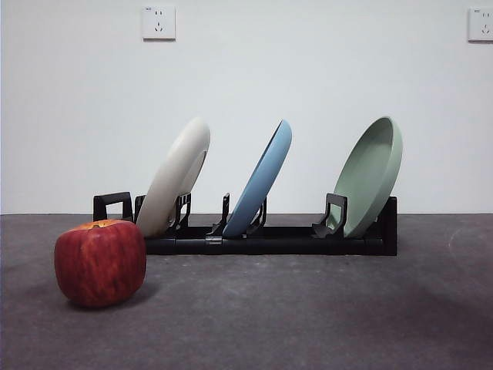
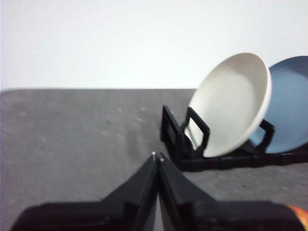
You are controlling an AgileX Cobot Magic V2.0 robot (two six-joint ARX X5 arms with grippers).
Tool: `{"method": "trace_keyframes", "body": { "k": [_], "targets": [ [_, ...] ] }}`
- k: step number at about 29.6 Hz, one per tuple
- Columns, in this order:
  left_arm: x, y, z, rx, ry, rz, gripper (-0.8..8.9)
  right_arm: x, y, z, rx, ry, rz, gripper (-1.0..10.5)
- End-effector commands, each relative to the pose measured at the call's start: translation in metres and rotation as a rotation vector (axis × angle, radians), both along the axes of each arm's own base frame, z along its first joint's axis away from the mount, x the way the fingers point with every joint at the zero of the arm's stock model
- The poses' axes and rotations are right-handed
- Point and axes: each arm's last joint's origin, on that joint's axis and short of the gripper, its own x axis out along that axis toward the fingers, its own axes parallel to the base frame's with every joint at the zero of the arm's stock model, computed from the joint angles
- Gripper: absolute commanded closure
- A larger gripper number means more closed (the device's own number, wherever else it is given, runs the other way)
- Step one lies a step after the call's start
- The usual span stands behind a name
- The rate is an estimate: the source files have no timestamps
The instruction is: Take the yellow plate from the plate rack,put the plate on the table,take the apple from the table,put the apple in the plate
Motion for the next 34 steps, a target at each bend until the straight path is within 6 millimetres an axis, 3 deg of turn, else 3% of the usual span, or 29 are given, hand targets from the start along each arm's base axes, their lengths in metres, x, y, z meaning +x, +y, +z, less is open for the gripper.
{"method": "trace_keyframes", "body": {
  "k": [1,7,11,17,25,29,32,34],
  "targets": [
    [-0.002,0.000,0.013,-0.051,0.015,-0.027,8.20,-0.001,0.000,0.011,0.105,-0.020,-0.011,9.6],
    [0.010,-0.002,0.067,-0.105,0.100,-0.050,8.20,0.002,0.000,0.066,0.122,-0.020,-0.013,9.6],
    [0.032,-0.007,0.107,-0.108,0.141,-0.125,8.21,0.017,0.003,0.102,0.100,0.052,-0.001,9.6],
    [0.072,-0.014,0.141,-0.115,0.253,-0.209,8.21,0.044,0.011,0.134,0.064,0.157,0.144,9.5],
    [0.128,-0.028,0.159,-0.132,0.428,-0.321,8.14,0.083,0.023,0.152,0.020,0.296,0.370,9.3],
    [0.154,-0.041,0.165,-0.144,0.462,-0.419,7.92,0.097,0.025,0.151,0.021,0.346,0.368,7.4],
    [0.172,-0.052,0.166,-0.144,0.509,-0.434,6.15,0.104,0.026,0.149,0.021,0.367,0.367,6.2],
    [0.185,-0.063,0.165,-0.140,0.541,-0.456,5.54,0.106,0.027,0.147,0.021,0.375,0.366,6.2]
  ]
}}
